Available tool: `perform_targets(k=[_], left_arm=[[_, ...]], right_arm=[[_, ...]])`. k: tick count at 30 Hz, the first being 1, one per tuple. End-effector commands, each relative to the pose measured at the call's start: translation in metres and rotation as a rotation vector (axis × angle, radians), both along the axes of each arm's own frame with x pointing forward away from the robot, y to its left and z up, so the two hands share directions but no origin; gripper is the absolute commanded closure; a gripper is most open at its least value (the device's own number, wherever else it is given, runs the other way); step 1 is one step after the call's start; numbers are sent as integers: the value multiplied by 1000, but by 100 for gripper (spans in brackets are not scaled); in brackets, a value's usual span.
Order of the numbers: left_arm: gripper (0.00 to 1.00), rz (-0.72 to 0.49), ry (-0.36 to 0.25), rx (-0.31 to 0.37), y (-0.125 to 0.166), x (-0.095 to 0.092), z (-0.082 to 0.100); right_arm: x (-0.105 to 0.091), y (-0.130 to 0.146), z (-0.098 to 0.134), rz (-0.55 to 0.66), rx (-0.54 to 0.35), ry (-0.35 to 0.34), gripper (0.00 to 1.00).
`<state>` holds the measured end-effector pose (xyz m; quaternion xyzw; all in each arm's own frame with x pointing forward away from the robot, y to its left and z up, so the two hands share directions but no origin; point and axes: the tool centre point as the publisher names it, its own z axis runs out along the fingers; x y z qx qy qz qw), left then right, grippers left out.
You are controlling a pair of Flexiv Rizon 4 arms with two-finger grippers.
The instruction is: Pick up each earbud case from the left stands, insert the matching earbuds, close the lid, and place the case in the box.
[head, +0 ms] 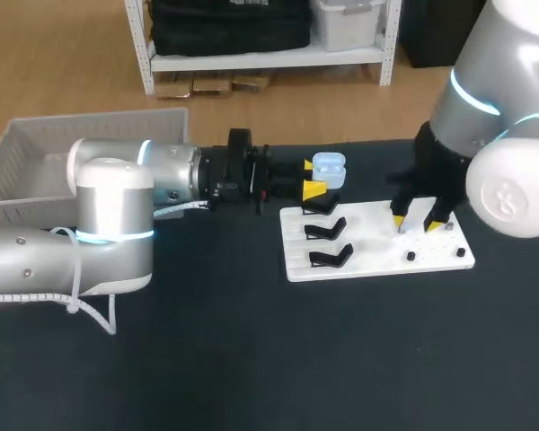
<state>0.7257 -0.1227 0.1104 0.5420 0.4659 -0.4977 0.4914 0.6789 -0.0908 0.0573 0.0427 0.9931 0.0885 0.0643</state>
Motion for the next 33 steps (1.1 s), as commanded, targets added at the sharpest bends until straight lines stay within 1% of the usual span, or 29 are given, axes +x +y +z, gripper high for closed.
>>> perform_targets(k=[1, 9, 19, 24, 27, 33], left_arm=[[100, -3, -1, -2, 0, 2, -1], [100, -3, -1, -2, 0, 2, -1], [100, -3, -1, -2, 0, 2, -1], [100, -3, -1, -2, 0, 2, -1], [100, -3, -1, -2, 0, 2, -1], [100, -3, -1, -2, 0, 2, -1]], right_arm=[[4, 3, -7, 0, -8, -2, 55], [17, 0, -20, -6, -28, 14, 56], [26, 0, -25, -14, -29, 16, 58], [26, -2, -27, -20, -29, 22, 60], [26, -3, -28, -21, -28, 25, 63], [27, -5, -31, -29, -22, 30, 65]])
